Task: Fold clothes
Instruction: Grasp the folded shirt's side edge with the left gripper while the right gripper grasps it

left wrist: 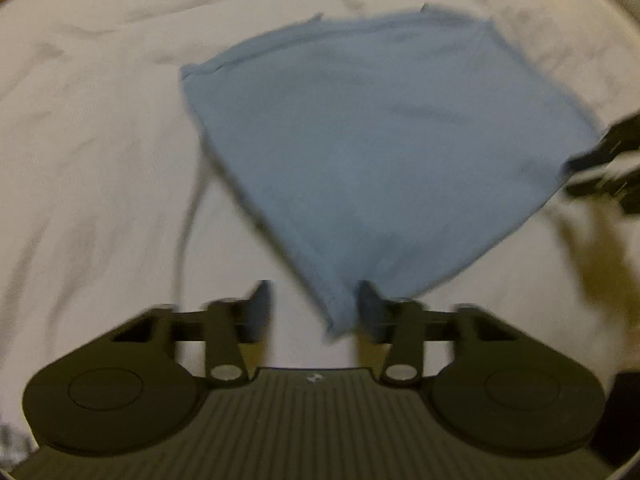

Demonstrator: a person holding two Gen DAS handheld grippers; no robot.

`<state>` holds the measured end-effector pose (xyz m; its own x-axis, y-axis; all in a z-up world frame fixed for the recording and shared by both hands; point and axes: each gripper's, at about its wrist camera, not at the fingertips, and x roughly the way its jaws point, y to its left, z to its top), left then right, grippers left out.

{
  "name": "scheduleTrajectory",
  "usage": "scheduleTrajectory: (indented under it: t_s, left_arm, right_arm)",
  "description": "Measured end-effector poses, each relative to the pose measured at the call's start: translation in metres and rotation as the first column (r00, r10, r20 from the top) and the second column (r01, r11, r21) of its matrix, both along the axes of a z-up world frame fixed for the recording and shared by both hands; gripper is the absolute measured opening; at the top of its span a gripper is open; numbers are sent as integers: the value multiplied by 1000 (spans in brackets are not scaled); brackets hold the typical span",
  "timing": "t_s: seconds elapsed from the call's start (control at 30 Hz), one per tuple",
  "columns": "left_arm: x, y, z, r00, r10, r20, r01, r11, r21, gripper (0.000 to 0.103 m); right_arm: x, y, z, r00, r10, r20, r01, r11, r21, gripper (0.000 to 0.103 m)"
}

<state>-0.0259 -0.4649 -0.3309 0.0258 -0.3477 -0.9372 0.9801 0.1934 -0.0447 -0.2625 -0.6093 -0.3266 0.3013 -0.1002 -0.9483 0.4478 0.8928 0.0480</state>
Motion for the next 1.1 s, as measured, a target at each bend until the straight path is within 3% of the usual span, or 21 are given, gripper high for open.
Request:
scheduleTrajectory:
  t_s: [0.07,0.13,0.23,0.3,0.4,0.47,0.57,0.63,0.73,0.8,0.9,0.93,0.97,1.0,1.03,1.1]
  left_arm:
    - [14,17,3,998,55,26,-56,998,8,35]
    - [22,30,11,994,53,92,-53,999,4,31]
    - [-2,37,24,965,-124,231,133,991,-24,35]
    - [-26,38,30,912,-253,322,278,960,-33,43]
    - [-75,31,22,799,-421,430,473,881,-18,44]
    - [-101,24,7,732,-492,472,549,836,19,45]
    - [-113,16,-13,687,-490,537,530,843,92,42]
    - [-119,11,-27,657,-481,580,502,853,139,18]
    - [-112,21,-25,647,-461,607,467,869,163,6]
    - [-105,30,-22,643,-447,622,443,879,175,5]
    - [-95,43,-17,636,-427,643,406,894,191,7]
    - [-92,48,-16,633,-420,651,394,898,196,13]
    - [-96,49,-14,619,-430,657,415,889,191,21]
    - [-105,49,-13,599,-449,663,453,873,181,38]
    - [-113,47,-15,580,-470,666,485,855,181,43]
    - [-129,38,-25,540,-514,667,542,818,192,43]
  right_arm:
    - [-4,2,3,1000,-11,-5,11,1000,-18,33]
    - [-9,2,4,1000,-26,-13,25,999,-39,34]
    - [-13,2,2,998,-43,-34,41,997,-68,34]
    - [-13,3,0,998,-39,-47,34,995,-91,34]
    - [-13,7,-3,998,0,-61,-8,992,-128,34]
    - [-13,11,-6,997,32,-69,-43,987,-153,34]
    - [-14,16,-10,993,80,-84,-95,977,-190,34]
    - [-14,19,-13,989,111,-95,-129,968,-214,32]
    - [-18,21,-16,982,154,-112,-179,951,-254,31]
    - [-21,21,-17,978,172,-115,-198,941,-273,31]
    - [-26,21,-17,972,205,-116,-231,924,-303,32]
    - [-27,22,-17,969,219,-117,-245,917,-314,33]
    - [-27,24,-19,965,234,-121,-261,908,-328,33]
    - [-27,25,-20,960,250,-124,-277,898,-341,36]
    - [-27,27,-22,956,265,-128,-293,888,-354,37]
    - [-27,32,-26,941,308,-139,-338,858,-387,37]
